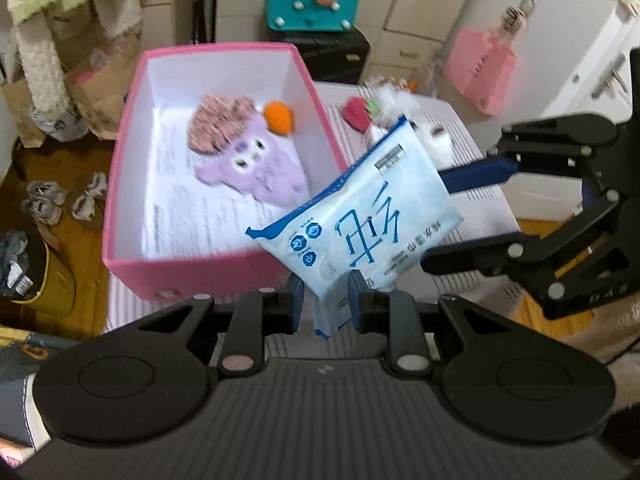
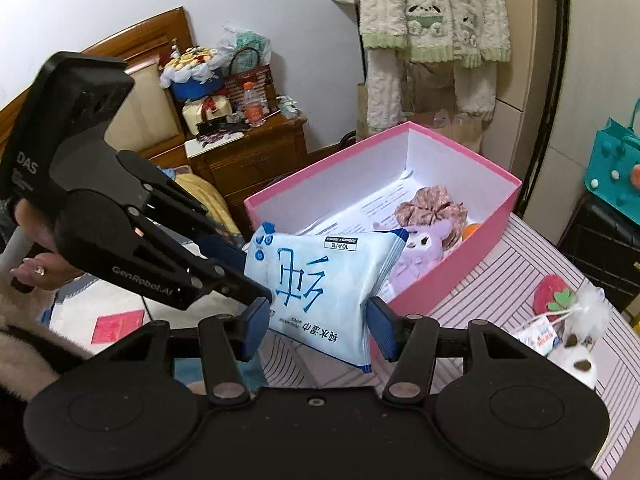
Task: Organize soft objects
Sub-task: 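Lift and carry the wipes pack with the left tool into the pink box, then open the left tool to release the wipes pack in the box, then move the left tool back over the table toward the green sponge, then grasp the green sponge with the left tool while the right tool grasps the white mesh bath puff, then carry the green sponge and bath puff into the pink box with both tools, then open both tools to release the sponge and bath puff in the box, then move both tools back over the table toward the white panda plush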
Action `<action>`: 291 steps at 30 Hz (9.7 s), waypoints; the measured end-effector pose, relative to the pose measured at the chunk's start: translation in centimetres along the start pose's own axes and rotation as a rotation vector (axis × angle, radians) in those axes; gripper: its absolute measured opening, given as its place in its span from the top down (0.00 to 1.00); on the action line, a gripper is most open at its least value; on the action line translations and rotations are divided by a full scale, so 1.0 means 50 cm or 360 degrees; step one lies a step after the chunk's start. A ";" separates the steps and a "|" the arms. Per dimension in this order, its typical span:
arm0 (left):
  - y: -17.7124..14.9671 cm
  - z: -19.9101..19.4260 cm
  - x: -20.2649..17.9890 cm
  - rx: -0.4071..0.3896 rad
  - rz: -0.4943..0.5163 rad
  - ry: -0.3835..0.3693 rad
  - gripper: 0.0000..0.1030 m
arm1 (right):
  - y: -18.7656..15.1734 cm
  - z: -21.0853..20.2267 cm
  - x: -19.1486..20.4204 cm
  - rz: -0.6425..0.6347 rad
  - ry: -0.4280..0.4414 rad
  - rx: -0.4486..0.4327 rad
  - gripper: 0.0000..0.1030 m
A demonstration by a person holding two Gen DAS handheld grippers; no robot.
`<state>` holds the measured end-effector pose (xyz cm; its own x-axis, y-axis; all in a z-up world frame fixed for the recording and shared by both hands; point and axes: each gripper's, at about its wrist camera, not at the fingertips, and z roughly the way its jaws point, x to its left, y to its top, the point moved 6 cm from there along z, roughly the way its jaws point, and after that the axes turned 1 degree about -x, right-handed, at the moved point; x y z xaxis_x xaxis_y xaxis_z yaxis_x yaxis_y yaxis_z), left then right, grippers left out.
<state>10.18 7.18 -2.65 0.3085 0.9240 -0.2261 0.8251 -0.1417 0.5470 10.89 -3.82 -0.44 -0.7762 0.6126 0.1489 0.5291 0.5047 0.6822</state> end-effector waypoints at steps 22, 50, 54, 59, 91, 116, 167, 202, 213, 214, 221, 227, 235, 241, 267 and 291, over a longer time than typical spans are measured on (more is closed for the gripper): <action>0.223 0.211 0.207 -0.0128 -0.0373 0.0140 0.78 | 0.157 0.215 -0.235 0.0095 -0.0164 -0.0080 0.69; 0.258 0.198 0.198 -0.0182 0.0027 0.0579 0.48 | 0.168 0.210 -0.247 0.0262 -0.0323 -0.0018 0.66; 0.237 0.163 0.179 -0.0142 0.0029 0.0533 0.45 | 0.156 0.161 -0.225 0.0279 -0.0264 -0.0041 0.66; 0.213 0.119 0.142 -0.0102 0.0095 0.0519 0.40 | 0.141 0.112 -0.183 0.0255 -0.0210 -0.0050 0.63; 0.022 -0.032 -0.184 0.0010 0.0339 0.0375 0.32 | -0.083 -0.176 -0.069 0.0010 -0.0142 -0.0134 0.53; 0.082 0.227 -0.340 0.0064 0.0465 0.0073 0.32 | -0.300 -0.130 -0.341 0.0330 -0.0104 -0.0042 0.49; 0.103 0.436 -0.207 0.0023 -0.0080 -0.0048 0.64 | -0.109 0.116 -0.575 0.0348 -0.0294 -0.0131 0.71; 0.031 0.297 -0.219 0.0335 0.0136 -0.0345 0.64 | -0.178 -0.023 -0.290 0.0466 0.0031 0.0193 0.71; 0.040 0.178 -0.185 0.0363 0.0223 -0.0322 0.64 | -0.134 -0.059 -0.218 0.0417 0.0140 0.0174 0.71; 0.044 0.163 -0.178 0.0336 0.0222 -0.0315 0.64 | -0.125 -0.059 -0.214 0.0414 0.0162 0.0163 0.71; 0.069 0.080 -0.114 0.0097 0.0168 -0.0245 0.64 | -0.041 -0.043 -0.187 0.0353 0.0287 0.0086 0.71; 0.099 0.055 -0.039 0.0003 0.0088 -0.0147 0.64 | 0.036 -0.012 -0.170 0.0279 0.0349 0.0031 0.71; 0.143 0.055 0.058 -0.0162 0.0058 0.0085 0.64 | 0.132 0.056 -0.161 0.0157 0.0356 -0.0066 0.71; 0.140 0.122 0.124 -0.0022 0.0009 0.0152 0.64 | 0.171 0.165 -0.162 0.0118 0.0326 0.0036 0.71; 0.103 0.160 0.142 0.0060 0.0126 0.0297 0.44 | 0.187 0.336 -0.179 0.0303 0.0297 0.0141 0.47; 0.058 0.040 0.026 0.0088 0.0245 0.0239 0.35 | 0.043 0.023 -0.132 0.0100 0.0190 0.0057 0.35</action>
<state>13.90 7.24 -2.99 0.3622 0.9319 -0.0185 0.7996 -0.3004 0.5199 17.52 -6.10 -0.79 -0.7754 0.5681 0.2758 0.5880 0.4903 0.6433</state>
